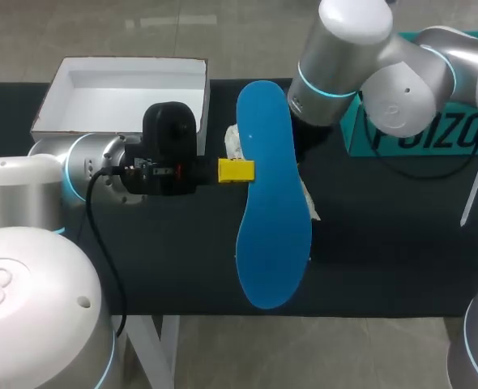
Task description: Take the shoe out of the shoebox, open the shoe tongue, remove and reinsert the insole, then place the shoe into the shoebox
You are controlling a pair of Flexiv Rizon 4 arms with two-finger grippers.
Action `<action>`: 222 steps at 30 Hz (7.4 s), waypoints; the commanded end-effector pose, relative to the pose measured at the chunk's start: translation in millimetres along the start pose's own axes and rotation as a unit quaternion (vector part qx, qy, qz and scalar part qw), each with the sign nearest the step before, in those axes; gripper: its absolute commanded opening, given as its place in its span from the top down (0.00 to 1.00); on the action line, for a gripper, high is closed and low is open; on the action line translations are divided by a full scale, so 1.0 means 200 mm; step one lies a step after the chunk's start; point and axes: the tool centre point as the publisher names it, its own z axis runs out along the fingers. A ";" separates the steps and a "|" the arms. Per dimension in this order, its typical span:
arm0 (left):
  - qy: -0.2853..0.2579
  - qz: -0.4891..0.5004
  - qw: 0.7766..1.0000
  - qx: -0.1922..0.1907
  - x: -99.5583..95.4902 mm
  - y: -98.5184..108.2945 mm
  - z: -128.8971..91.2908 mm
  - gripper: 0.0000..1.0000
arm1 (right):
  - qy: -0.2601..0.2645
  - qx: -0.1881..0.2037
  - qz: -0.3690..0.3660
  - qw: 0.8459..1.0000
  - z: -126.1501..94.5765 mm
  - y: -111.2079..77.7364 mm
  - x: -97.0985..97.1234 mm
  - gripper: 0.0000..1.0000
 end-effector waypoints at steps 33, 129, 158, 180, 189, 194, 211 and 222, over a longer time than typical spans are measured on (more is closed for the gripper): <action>0.001 0.000 1.000 0.001 -0.01 0.01 0.00 1.00 | 0.010 -0.012 0.209 0.978 0.18 -0.03 -0.21 1.00; -0.080 0.547 0.759 -0.344 -0.46 -0.28 -0.33 1.00 | 0.588 0.004 0.374 0.717 -0.69 -0.08 -0.24 0.00; 0.094 0.807 0.241 -0.531 -0.92 -0.45 -0.52 1.00 | 0.575 -0.057 0.366 0.730 -0.91 -0.01 -0.08 0.00; 0.016 0.792 0.282 -0.541 -1.06 -0.41 -0.49 1.00 | 0.561 -0.130 0.355 0.736 -0.93 0.08 -0.01 0.00; 0.001 0.787 0.294 -0.542 -1.10 -0.41 -0.48 1.00 | 0.565 -0.134 0.346 0.737 -0.93 0.11 0.00 0.59; 0.001 0.788 0.299 -0.537 -1.11 -0.40 -0.45 1.00 | 0.567 -0.130 0.345 0.736 -0.92 0.12 0.01 0.58; 0.032 0.766 0.313 -0.561 -1.13 -0.39 -0.47 0.27 | 0.576 -0.127 0.345 0.730 -0.90 0.12 0.02 1.00; 0.135 0.701 0.314 -0.626 -1.05 -0.49 -0.65 0.00 | 0.568 -0.116 0.344 0.739 -0.84 0.11 0.03 1.00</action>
